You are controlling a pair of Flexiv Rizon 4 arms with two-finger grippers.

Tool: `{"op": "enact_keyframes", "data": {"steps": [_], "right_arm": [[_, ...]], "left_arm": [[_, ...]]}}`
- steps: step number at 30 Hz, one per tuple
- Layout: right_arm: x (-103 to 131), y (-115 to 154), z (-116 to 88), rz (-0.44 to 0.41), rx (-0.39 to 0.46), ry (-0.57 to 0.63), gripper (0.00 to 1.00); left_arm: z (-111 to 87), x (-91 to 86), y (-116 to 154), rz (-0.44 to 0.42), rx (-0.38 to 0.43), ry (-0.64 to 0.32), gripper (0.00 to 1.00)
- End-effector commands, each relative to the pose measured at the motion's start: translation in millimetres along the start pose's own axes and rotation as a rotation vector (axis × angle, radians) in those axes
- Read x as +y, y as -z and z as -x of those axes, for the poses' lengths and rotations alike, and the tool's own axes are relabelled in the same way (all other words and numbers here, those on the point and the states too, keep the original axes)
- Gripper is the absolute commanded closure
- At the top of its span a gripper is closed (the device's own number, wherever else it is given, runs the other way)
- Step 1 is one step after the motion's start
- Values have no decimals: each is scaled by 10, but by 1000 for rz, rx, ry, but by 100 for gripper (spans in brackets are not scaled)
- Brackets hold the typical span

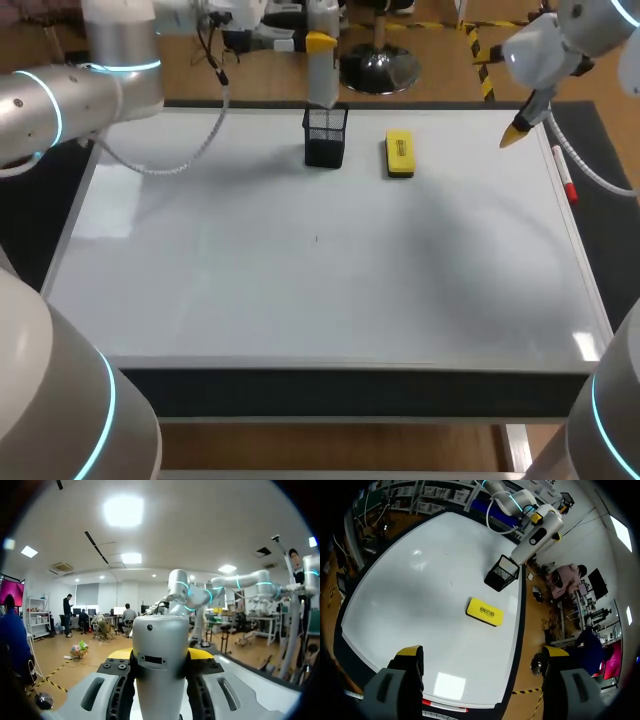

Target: Pick up the inspection probe, press it on each red-marked spot on the whiteboard one by one, put down the probe, pick up the eraser, and wipe off all the red marks.

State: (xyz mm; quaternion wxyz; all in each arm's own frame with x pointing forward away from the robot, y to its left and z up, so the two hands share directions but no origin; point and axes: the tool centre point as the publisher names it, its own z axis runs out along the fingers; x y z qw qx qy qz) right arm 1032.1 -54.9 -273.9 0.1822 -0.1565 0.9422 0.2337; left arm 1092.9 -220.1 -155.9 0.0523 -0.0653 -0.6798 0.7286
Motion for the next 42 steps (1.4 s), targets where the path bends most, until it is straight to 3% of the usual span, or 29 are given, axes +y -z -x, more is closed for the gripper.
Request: {"op": "enact_keyframes", "data": {"steps": [1,17,42], "right_arm": [[-1,6,-1,-2,3,2,0],[-1,6,-1,-2,3,2,0],[-1,6,-1,-2,3,2,0]], "left_arm": [[-57,71,-26,-17,-56,2,100],[32,221,-28,-15,-164,5,100],[189,389,47,-30,-262,19,100]]}}
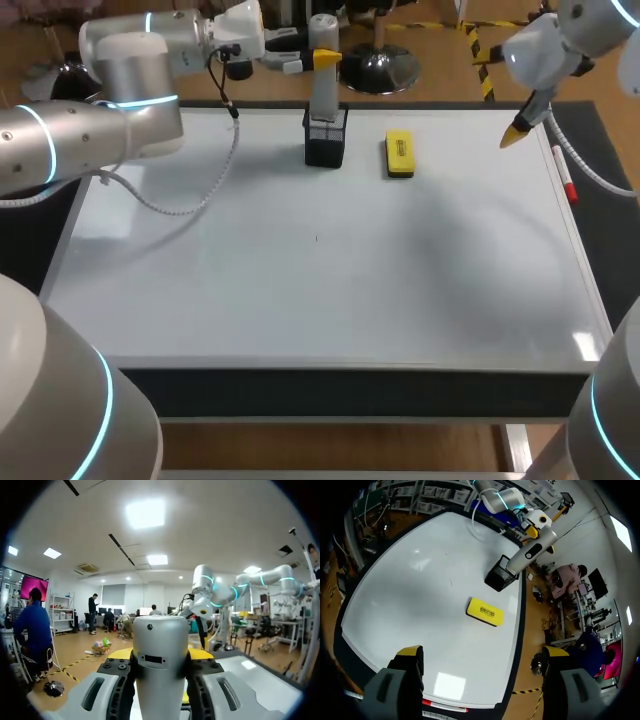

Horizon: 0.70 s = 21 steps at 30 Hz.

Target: Pick up the inspection probe, press it on each red-marked spot on the whiteboard one by one, put down the probe, pick up the eraser, and wipe off all the red marks.

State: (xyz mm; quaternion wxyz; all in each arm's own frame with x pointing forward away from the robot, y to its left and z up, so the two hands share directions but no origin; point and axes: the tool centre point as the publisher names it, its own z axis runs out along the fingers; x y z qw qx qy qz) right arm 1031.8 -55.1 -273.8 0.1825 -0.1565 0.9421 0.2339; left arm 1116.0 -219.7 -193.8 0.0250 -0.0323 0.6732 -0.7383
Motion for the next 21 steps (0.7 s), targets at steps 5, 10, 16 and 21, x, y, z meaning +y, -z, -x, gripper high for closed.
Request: {"op": "enact_keyframes", "data": {"steps": [5,10,16,21], "right_arm": [[-1,4,2,-2,3,2,0],[-1,4,2,-2,3,2,0],[-1,4,2,-2,3,2,0],[-1,4,2,-2,3,2,0]], "left_arm": [[-8,60,-37,-1,-15,7,100],[8,100,-32,-8,-18,19,100],[-32,123,-30,-13,-16,27,100],[-38,183,-27,-28,-18,45,100]]}}
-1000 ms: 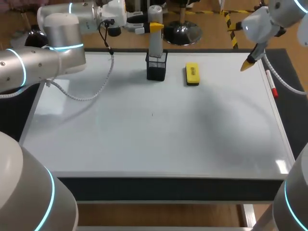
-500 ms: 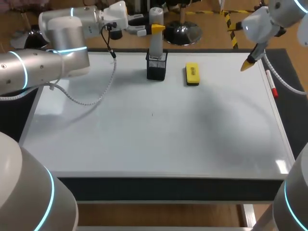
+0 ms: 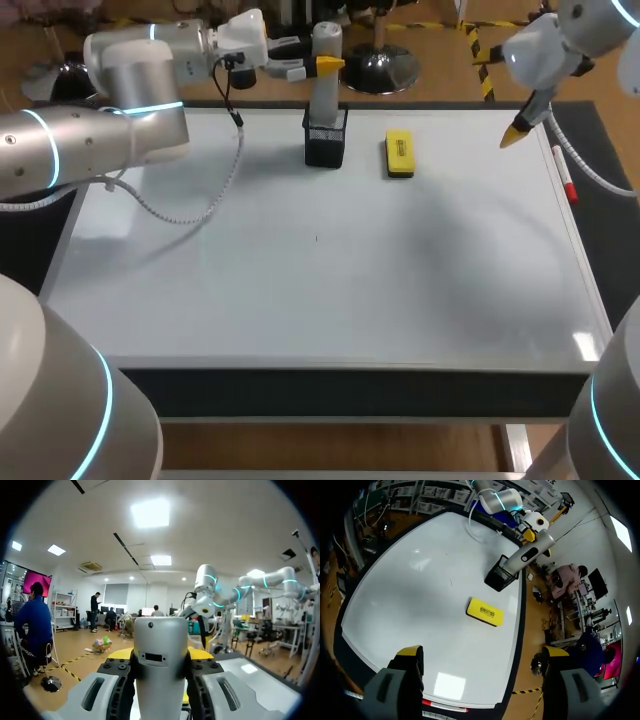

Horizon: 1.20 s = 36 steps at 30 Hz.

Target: Pick up the inspection probe, press it on each red-marked spot on the whiteboard one by one, put down the probe, pick up the eraser, and wipe off all the red marks.

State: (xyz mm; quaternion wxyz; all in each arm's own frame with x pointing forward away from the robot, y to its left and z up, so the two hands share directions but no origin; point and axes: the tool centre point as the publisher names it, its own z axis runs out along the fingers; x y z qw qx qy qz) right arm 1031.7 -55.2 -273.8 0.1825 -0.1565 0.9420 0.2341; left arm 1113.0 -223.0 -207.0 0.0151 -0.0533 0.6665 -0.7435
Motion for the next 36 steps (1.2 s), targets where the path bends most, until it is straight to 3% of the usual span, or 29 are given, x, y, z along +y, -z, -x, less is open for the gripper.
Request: {"op": "enact_keyframes", "data": {"steps": [1,36], "right_arm": [[0,3,2,-3,3,2,0],[0,3,2,-3,3,2,0]], "left_arm": [[-14,57,-12,-13,-1,3,100],[-31,519,34,-66,58,22,100]]}}
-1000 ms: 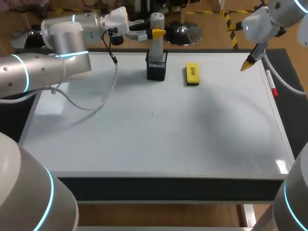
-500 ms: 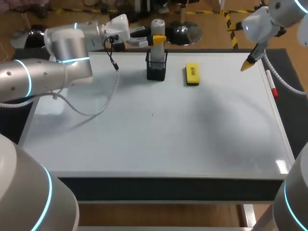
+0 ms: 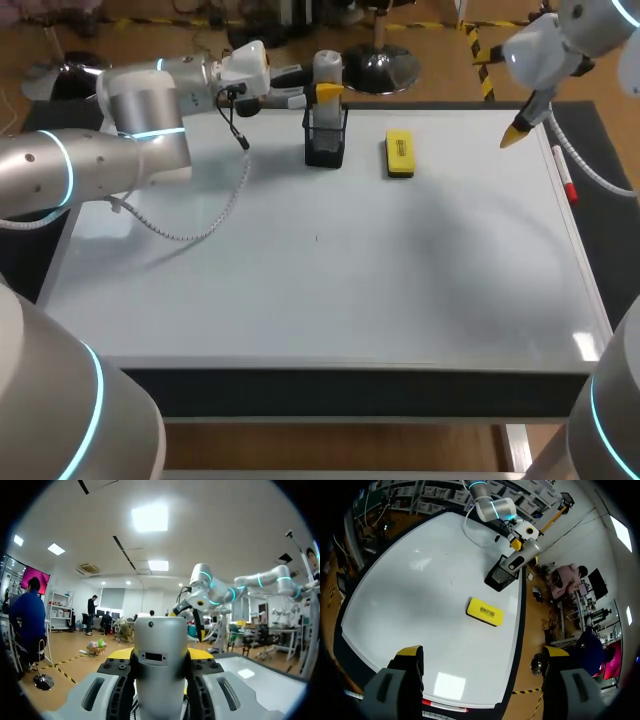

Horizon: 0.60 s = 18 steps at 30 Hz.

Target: Pick up the inspection probe, press it on each red-marked spot on the whiteboard one by one, put down the probe, pick up the eraser, and wipe off all the red marks.

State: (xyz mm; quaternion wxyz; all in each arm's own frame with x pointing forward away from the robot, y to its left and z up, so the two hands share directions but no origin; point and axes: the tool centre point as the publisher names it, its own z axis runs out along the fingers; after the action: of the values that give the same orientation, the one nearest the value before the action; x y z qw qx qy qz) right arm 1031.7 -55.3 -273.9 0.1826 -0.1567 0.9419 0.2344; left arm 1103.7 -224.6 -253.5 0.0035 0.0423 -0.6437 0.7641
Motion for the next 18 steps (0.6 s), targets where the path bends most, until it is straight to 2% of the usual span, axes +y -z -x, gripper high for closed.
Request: {"op": "enact_keyframes", "data": {"steps": [1,18], "right_arm": [[0,4,3,-3,4,1,0],[0,4,3,-3,4,1,0]], "left_arm": [[35,59,-6,-5,15,8,100],[45,170,2,-2,32,11,100]]}}
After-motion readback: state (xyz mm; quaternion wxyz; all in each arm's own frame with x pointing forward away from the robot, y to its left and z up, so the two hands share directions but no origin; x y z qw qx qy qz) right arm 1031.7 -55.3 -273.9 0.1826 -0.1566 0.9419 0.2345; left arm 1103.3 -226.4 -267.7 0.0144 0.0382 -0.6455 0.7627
